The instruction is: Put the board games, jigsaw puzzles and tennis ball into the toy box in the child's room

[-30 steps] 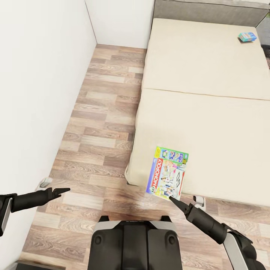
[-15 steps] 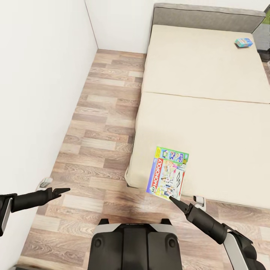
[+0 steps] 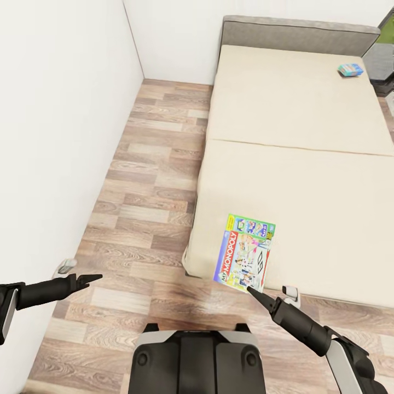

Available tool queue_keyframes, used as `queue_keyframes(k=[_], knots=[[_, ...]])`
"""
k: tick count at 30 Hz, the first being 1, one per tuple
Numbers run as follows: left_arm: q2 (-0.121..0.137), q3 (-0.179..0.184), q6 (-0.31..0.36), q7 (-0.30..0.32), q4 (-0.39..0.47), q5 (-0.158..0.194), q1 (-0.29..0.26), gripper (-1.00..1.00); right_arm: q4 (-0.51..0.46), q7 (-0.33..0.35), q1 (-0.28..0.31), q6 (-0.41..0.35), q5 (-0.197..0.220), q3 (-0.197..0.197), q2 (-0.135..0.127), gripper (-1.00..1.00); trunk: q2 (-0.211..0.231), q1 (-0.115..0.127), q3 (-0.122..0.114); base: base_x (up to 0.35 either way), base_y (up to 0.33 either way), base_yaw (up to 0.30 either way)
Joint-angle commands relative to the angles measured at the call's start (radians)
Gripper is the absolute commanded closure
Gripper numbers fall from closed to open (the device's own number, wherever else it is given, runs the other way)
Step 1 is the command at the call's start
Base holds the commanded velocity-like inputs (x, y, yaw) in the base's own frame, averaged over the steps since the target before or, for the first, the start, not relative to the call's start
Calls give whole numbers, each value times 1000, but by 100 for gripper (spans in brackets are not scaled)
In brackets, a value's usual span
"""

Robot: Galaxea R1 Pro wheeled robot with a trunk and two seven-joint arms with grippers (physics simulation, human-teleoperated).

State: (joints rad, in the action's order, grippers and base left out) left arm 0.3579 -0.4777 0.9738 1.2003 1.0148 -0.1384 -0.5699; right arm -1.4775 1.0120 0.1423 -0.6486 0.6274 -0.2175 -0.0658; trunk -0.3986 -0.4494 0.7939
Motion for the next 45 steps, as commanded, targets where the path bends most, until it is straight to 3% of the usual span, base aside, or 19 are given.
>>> queue_keyframes(k=[1, 37, 45], knots=[[-1, -2, 8, 10, 1, -11, -1, -100, 1, 0, 0, -6, 5, 0, 0, 100, -1, -1, -1, 0, 0, -61], [1, -4, 6, 10, 1, -10, 0, -100, 6, 2, 0, -6, 5, 0, 0, 100, -1, -1, -60, 0, 0, -139], [19, -3, 6, 11, 1, -10, 0, -100, 3, 2, 0, -5, 5, 0, 0, 100, -1, -1, -73, 0, 0, -131]])
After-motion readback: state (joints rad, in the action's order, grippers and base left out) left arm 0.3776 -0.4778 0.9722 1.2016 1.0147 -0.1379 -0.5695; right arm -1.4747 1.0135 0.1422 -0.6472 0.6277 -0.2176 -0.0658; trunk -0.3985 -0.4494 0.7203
